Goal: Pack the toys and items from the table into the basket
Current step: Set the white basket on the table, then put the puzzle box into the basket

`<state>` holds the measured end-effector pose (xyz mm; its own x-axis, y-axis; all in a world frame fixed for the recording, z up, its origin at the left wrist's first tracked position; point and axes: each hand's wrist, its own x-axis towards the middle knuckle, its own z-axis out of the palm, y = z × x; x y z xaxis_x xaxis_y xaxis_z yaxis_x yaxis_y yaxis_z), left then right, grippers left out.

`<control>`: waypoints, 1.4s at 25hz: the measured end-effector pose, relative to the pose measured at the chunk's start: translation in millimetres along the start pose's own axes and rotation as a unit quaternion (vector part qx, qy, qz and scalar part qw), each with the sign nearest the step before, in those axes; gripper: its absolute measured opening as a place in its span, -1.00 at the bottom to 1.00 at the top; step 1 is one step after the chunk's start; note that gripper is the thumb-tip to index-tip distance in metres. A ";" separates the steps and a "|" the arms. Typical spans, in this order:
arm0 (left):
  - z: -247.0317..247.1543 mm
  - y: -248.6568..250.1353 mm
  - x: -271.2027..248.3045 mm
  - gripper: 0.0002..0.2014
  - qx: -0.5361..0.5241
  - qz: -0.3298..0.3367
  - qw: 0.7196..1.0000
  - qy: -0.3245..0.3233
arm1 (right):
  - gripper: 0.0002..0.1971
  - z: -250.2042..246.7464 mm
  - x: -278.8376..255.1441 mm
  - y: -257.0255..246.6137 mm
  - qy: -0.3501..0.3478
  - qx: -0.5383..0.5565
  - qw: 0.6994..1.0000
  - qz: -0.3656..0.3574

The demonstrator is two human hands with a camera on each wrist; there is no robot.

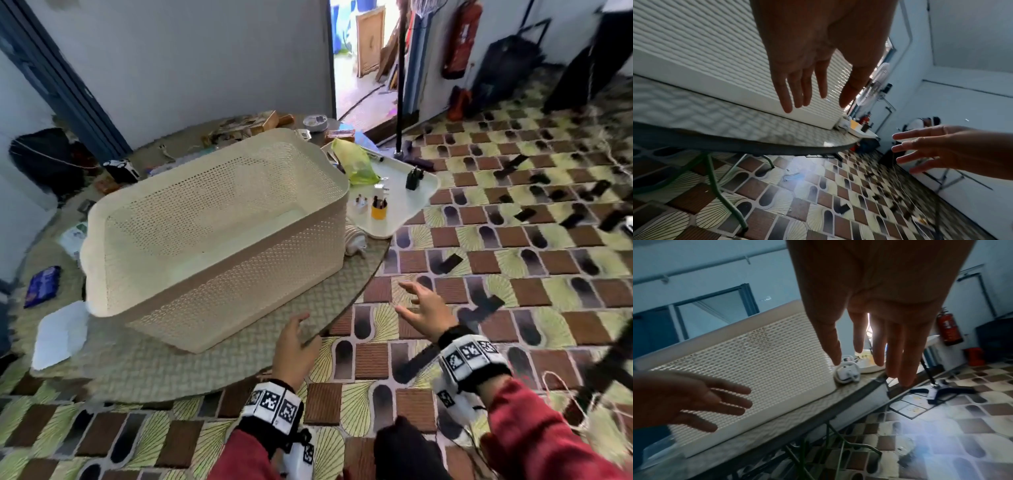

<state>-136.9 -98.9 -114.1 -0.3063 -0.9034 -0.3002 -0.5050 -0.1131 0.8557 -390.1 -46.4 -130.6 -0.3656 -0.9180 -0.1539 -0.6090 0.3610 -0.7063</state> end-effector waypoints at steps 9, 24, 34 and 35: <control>119.1 78.2 100.5 -0.64 0.092 0.113 0.975 -0.165 | -0.58 -80.7 3.7 107.9 0.063 0.044 0.986 0.151; 296.3 219.6 263.5 -0.63 0.071 0.161 0.961 -0.215 | -0.68 -239.7 119.7 223.9 0.080 0.089 0.961 0.249; 345.7 321.4 424.7 -0.66 -0.010 0.182 0.972 -0.150 | -0.69 -325.1 310.9 242.5 0.047 0.088 0.975 0.201; 343.6 328.4 439.9 -0.66 -0.010 0.177 0.974 -0.140 | -0.70 -330.8 328.5 241.2 0.038 0.086 0.977 0.192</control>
<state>-714.8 -391.3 -110.0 -0.6677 -0.7395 -0.0855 -0.3131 0.1749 0.9335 -889.9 -206.5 -123.0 -0.5994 -0.7029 -0.3829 -0.2920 0.6374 -0.7130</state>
